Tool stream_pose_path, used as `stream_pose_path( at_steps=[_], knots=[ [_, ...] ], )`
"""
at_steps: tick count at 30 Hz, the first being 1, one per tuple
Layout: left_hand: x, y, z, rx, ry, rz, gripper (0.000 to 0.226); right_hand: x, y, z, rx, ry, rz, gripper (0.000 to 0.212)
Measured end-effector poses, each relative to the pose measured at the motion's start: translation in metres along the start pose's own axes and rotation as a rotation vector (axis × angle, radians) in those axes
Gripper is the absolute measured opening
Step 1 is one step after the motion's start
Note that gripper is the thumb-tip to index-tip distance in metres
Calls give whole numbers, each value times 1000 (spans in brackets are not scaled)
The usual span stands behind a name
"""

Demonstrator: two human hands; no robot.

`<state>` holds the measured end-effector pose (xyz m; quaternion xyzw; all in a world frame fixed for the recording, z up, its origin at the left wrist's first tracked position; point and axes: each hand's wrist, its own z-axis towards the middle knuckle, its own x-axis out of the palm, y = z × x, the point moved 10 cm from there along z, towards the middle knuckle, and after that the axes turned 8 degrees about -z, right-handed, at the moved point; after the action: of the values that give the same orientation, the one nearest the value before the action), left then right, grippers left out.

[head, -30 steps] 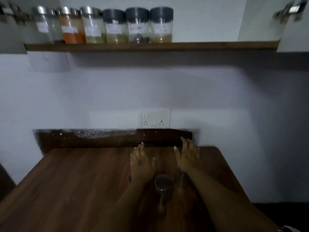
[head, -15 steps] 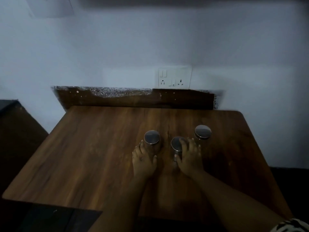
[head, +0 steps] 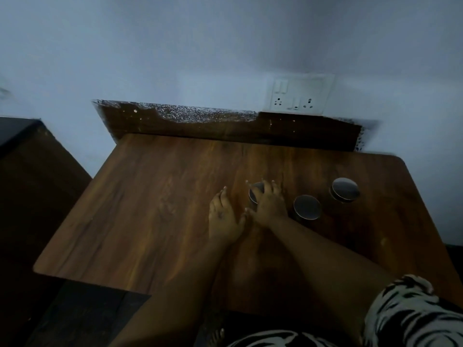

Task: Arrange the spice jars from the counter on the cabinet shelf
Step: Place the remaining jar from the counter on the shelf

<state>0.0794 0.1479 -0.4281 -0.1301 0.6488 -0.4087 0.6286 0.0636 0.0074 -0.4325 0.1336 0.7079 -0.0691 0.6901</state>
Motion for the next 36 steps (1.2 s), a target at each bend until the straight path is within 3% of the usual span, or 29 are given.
stream_pose_path(
  at_steps=[3, 6, 10, 12, 14, 15, 17, 20, 23, 25, 27, 31, 36],
  knots=[
    [-4, 7, 9, 19, 55, -20, 87, 13, -5, 16, 41, 95, -18, 80],
    [-4, 19, 14, 57, 118, 4, 88, 22, -9, 25, 145, 133, 163, 70],
    [1, 59, 28, -108, 245, -95, 87, 7, -14, 30, 289, 61, 293, 69],
    [6, 77, 31, -274, 330, -291, 80, -16, -19, 32, 341, 2, 361, 70],
    [19, 80, 20, -566, 492, -718, 71, -40, -18, 35, 355, 12, 409, 69],
    [22, 74, 16, -628, 551, -850, 72, -52, -17, 36, 348, 32, 416, 67],
    [21, 58, 24, -535, 572, -865, 88, -74, -13, 39, 349, 61, 406, 60],
    [-18, 18, 48, -123, 317, -598, 120, -97, -14, 44, 418, 66, 358, 62],
    [-53, -31, 58, 260, 138, -421, 107, -109, -8, 47, 458, 88, 358, 82],
    [-60, -33, 70, 250, 119, -440, 90, -117, -2, 49, 452, 91, 406, 86],
    [-64, -27, 83, 159, 183, -577, 77, -128, 8, 52, 401, 111, 469, 77],
    [-50, -32, 88, -53, 537, -945, 54, -150, 15, 55, 340, 5, 805, 58],
    [-76, -64, 88, 276, 328, -671, 102, -160, 12, 56, 428, -119, 672, 67]
  ],
)
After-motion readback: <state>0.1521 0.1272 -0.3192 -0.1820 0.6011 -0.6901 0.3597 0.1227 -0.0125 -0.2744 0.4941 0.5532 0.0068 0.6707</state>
